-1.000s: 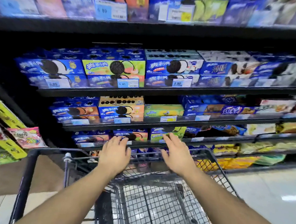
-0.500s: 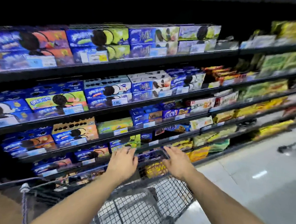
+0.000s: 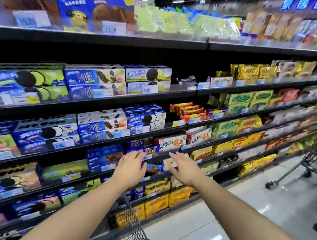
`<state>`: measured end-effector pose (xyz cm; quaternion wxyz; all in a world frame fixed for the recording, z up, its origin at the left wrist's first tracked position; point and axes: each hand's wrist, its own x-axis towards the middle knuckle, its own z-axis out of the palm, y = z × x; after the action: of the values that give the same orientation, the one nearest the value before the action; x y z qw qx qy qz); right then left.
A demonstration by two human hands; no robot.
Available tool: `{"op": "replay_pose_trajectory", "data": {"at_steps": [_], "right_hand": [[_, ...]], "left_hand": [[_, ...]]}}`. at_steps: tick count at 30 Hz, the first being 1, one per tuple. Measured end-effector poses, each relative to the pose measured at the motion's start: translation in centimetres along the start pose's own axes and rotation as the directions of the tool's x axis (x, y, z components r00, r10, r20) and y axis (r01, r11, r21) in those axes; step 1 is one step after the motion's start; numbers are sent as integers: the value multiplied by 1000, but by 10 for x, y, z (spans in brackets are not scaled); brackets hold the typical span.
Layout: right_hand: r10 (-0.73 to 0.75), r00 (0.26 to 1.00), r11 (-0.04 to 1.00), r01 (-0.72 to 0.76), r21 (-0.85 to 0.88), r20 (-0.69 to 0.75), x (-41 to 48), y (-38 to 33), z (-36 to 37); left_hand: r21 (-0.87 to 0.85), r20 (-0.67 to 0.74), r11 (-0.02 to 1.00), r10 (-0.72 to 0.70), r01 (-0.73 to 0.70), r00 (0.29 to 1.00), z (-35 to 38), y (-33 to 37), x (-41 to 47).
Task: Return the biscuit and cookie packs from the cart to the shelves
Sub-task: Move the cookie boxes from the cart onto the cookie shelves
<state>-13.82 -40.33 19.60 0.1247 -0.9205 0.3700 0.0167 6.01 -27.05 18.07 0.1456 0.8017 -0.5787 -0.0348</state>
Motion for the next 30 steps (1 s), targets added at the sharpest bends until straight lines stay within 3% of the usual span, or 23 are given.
{"op": "replay_pose_trajectory", "data": {"at_steps": [9,19,25,30], "right_hand": [[28,993,999,-26,23,-116,19,67,-78],[163,955,986,-168,-1,-246,30,144,-157],[157,931,987,-155,32,-328,43,216,-206],[63,921,998,-47,52,-384,74,274,-256]], "left_hand": [[24,-46,990,137,-136,990,-32,71,86],[59,-97,950,310,-306,946,-50,166,189],[64,-158,933,360,-354,920,-55,240,251],[68,-258,944,330,-324,908,-72,294,301]]}}
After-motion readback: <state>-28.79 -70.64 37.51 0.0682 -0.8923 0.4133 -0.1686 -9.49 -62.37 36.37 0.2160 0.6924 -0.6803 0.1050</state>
